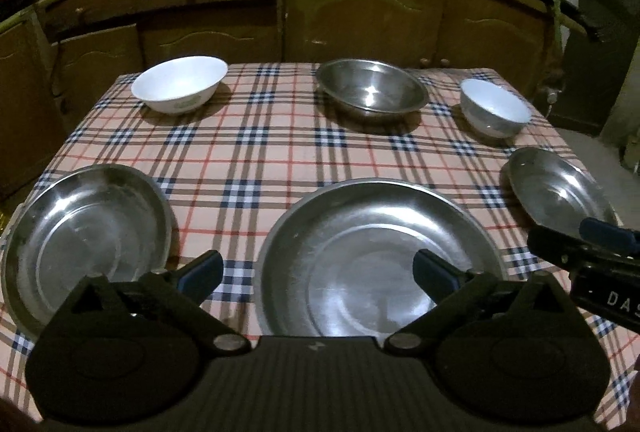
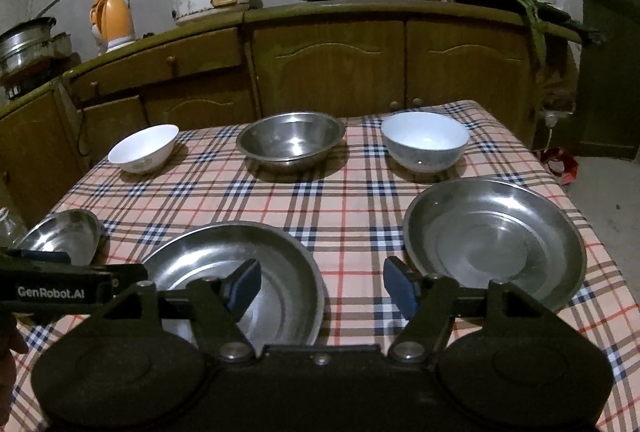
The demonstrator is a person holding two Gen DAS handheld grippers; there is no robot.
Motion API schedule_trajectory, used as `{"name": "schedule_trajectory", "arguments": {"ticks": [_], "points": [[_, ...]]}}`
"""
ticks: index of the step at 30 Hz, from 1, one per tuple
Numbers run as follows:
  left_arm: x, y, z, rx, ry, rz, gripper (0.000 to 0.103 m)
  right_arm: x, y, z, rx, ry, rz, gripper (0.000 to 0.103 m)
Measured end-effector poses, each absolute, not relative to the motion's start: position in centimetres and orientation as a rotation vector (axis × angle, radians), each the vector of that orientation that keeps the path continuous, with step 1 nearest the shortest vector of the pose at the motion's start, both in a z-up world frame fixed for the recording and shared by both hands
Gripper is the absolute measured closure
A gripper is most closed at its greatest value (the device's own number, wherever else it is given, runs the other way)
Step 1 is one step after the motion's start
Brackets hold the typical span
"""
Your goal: Organize plates and bowls
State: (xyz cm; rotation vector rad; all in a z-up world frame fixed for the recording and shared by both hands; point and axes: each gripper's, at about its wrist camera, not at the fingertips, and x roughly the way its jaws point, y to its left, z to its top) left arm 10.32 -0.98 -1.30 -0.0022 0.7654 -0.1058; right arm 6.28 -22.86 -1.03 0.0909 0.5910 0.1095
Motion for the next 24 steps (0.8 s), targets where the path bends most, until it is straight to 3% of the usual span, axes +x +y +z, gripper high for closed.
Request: {"name": "schedule_trajectory", "arguments": {"ticks": [24], "points": [[10.2,-8.4,-0.5,0.045,0.719,-0.268,0.000,4.2,-28.8,0.9,0.128,0.521,-0.015,0.022]]}}
